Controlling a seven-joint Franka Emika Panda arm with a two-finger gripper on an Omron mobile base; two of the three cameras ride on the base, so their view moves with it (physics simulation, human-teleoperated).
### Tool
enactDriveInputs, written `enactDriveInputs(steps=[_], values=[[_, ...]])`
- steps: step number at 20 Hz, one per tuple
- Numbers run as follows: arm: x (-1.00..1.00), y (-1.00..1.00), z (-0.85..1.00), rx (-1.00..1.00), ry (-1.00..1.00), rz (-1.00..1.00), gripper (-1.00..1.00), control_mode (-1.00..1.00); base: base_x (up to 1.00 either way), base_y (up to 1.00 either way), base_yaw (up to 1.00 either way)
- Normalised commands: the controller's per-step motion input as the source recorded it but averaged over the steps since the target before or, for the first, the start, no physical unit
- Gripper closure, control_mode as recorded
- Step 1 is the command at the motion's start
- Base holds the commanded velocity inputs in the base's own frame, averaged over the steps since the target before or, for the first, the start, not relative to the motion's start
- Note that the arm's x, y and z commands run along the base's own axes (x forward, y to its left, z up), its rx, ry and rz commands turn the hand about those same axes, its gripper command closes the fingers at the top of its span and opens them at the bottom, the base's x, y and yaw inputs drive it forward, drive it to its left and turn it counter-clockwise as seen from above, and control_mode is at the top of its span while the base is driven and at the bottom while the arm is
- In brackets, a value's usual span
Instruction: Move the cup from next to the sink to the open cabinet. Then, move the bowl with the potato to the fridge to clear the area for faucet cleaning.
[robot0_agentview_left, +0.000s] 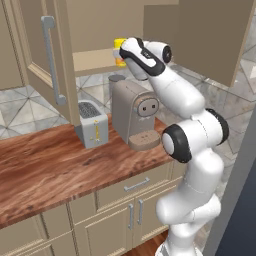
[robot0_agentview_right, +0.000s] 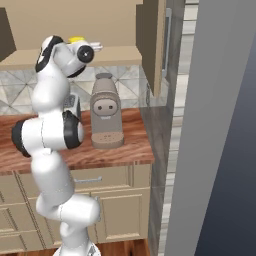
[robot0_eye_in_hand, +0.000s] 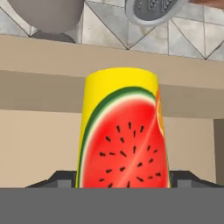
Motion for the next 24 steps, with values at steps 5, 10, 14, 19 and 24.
enactDriveInputs(steps=[5,10,14,19,24], values=[[0.66,0.02,0.00,0.00,0.20,-0.08,1.00,-1.00,0.00,0.00,0.00],[0.25,0.02,0.42,0.07,0.06,-0.03,1.00,-1.00,0.00,0.00,0.00],[0.26,0.09,0.21,0.02,0.00,-0.02,1.00,-1.00,0.00,0.00,0.00],[0.75,0.28,-0.01,0.00,0.13,-0.06,1.00,-1.00,0.00,0.00,0.00],[0.86,0.41,0.00,0.00,0.16,-0.08,-1.00,-1.00,0.00,0.00,0.00]])
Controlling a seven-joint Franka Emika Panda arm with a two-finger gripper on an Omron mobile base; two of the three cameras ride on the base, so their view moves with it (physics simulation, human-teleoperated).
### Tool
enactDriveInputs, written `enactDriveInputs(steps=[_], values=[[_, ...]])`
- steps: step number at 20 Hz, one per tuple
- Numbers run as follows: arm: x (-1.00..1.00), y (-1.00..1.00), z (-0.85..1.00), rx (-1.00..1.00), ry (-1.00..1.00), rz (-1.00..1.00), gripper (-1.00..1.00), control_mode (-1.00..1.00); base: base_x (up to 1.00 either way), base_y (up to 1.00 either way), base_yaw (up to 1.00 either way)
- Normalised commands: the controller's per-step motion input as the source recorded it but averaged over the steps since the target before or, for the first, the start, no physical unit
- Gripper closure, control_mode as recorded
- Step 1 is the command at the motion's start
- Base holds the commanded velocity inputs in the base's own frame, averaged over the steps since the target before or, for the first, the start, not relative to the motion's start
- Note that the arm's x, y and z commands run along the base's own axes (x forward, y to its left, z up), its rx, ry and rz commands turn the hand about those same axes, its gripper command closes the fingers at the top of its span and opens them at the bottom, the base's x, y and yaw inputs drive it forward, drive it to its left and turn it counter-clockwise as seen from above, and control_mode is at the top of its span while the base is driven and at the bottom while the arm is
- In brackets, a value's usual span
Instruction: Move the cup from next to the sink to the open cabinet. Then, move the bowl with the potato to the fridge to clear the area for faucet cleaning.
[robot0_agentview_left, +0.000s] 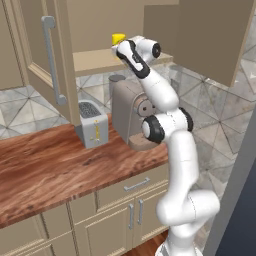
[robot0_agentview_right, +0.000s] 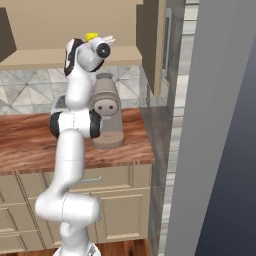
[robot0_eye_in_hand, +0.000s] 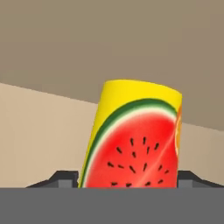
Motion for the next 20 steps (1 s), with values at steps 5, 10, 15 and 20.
enactDriveInputs(steps=[5,10,15,20], values=[[0.14,0.12,0.00,0.01,0.07,-0.02,-1.00,-1.00,0.00,0.00,0.00],[-1.00,-0.48,-0.05,0.15,-0.06,-0.02,-1.00,-1.00,0.00,0.00,0.00],[-1.00,-0.61,-0.12,0.23,-0.03,-0.14,-1.00,-1.00,0.00,0.00,0.00],[-1.00,-0.30,-0.66,0.15,0.01,-0.15,-1.00,-1.00,0.00,0.00,0.00]])
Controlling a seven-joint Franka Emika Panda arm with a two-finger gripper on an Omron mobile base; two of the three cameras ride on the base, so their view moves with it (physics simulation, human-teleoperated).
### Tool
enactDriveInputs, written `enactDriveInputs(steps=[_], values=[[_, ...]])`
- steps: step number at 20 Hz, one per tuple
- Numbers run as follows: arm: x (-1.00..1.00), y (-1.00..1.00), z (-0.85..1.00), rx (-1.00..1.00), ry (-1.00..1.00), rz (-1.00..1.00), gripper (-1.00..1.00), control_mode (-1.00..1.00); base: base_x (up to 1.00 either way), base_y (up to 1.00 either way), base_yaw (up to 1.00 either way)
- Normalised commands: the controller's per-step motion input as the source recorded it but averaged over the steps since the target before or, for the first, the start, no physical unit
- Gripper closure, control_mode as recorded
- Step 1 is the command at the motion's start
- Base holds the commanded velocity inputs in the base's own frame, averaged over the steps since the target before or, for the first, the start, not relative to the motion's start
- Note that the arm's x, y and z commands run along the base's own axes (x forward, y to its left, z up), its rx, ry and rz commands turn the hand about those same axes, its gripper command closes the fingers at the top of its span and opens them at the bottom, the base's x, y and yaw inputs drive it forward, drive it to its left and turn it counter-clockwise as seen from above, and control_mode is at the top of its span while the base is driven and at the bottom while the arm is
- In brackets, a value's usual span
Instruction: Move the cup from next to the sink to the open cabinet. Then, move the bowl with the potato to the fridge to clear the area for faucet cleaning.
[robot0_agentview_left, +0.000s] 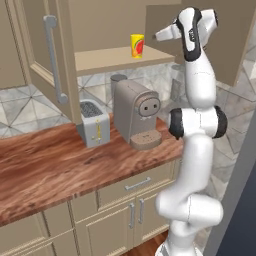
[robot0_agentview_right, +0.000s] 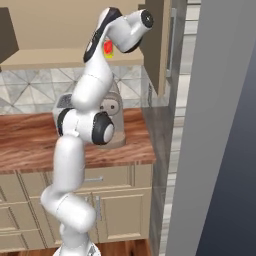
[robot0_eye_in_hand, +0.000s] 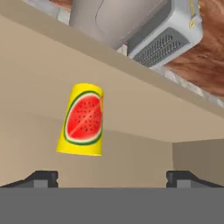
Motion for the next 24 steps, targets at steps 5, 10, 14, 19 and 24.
enactDriveInputs(steps=[5,10,14,19,24], values=[[-1.00,-0.08,-0.97,0.00,-0.01,-0.05,-1.00,-1.00,0.00,0.00,0.00],[-1.00,0.54,-1.00,-0.21,-0.10,-0.01,-1.00,-1.00,0.00,0.00,0.00],[-1.00,1.00,-1.00,-0.31,-0.12,-0.02,-1.00,-1.00,0.00,0.00,0.00],[-1.00,1.00,-1.00,-0.33,-0.11,-0.07,-1.00,-1.00,0.00,0.00,0.00],[-1.00,0.77,-1.00,-0.17,-0.12,-0.18,-1.00,-1.00,0.00,0.00,0.00]])
